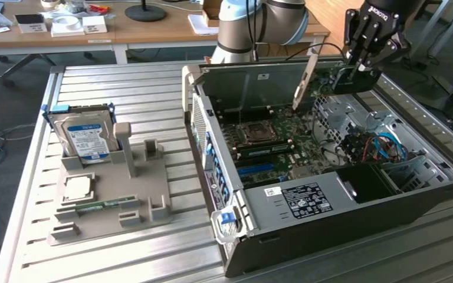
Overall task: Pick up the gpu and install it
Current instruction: 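Insert the gpu into the slot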
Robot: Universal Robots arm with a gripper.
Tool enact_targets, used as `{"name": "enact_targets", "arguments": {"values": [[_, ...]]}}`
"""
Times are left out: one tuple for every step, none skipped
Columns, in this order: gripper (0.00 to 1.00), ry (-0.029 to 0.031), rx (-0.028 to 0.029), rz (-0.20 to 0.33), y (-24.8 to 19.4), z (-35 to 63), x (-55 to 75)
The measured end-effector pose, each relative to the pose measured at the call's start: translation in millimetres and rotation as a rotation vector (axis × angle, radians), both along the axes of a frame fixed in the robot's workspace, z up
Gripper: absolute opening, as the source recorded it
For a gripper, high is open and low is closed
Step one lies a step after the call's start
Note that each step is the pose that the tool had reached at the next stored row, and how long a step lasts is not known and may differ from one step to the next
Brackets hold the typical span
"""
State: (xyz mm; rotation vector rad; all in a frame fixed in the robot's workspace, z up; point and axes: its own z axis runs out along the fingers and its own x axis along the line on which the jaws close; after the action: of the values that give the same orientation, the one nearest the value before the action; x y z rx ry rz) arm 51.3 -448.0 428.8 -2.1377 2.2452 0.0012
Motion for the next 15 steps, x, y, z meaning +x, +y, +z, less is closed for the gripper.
{"name": "enact_targets", "arguments": {"values": [[0.27, -0.0001, 0.0016, -0.001, 0.0, 0.0, 0.0], [0.27, 0.0000, 0.0019, -0.001, 0.1, 0.0, 0.0], [0.27, 0.0000, 0.0019, -0.001, 0.1, 0.0, 0.0], [0.27, 0.0000, 0.0020, -0.001, 0.0, 0.0, 0.0], [0.27, -0.0001, 0.0022, -0.001, 0.0, 0.0, 0.0], [0.27, 0.0000, 0.0060, -0.001, -0.1, 0.0, 0.0], [0.27, -0.0002, 0.0159, 0.000, -0.2, 0.1, 0.0], [0.27, -0.0004, 0.0258, -0.001, -0.2, 0.0, 0.0], [0.27, -0.0005, 0.0290, -0.001, -0.2, 0.0, -0.1], [0.27, -0.0004, 0.0294, -0.001, -0.2, 0.0, -0.1], [0.27, -0.0004, 0.0304, -0.001, -0.2, 0.0, -0.1], [0.27, -0.0004, 0.0312, -0.001, -0.2, 0.0, 0.0], [0.27, -0.0004, 0.0311, -0.001, -0.2, 0.0, 0.0], [0.27, -0.0004, 0.0312, -0.001, -0.2, -0.1, 0.0], [0.27, -0.0004, 0.0311, -0.001, -0.2, -0.3, 0.0]]}}
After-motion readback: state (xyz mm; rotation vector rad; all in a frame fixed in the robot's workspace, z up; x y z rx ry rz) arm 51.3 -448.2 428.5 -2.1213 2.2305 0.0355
